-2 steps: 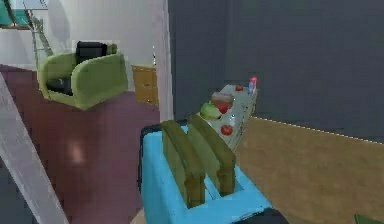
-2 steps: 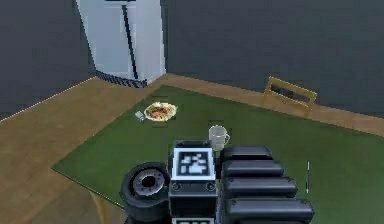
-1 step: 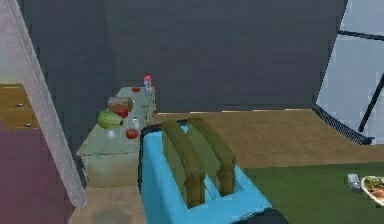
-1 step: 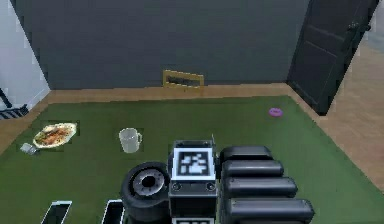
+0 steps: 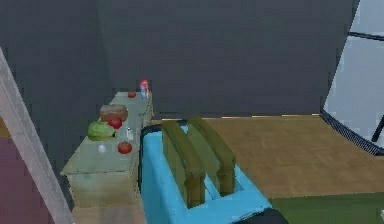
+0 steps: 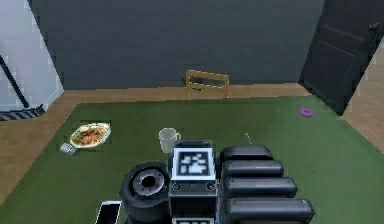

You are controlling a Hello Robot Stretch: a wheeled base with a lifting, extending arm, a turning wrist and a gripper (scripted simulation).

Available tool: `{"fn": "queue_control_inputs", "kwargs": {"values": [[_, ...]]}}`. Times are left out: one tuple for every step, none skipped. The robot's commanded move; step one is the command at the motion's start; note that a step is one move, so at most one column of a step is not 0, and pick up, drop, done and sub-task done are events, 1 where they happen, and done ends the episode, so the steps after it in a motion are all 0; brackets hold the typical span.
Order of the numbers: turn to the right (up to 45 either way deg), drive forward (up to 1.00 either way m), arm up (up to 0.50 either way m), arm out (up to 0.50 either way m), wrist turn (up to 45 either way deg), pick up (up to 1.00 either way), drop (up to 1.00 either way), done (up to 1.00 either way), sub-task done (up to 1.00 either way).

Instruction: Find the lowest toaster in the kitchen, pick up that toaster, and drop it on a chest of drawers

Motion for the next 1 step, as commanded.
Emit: {"fn": "queue_control_inputs", "kwargs": {"values": [[-45.0, 0.00, 0.00, 0.00, 0.0, 0.00, 0.00, 0.00, 0.00]]}}
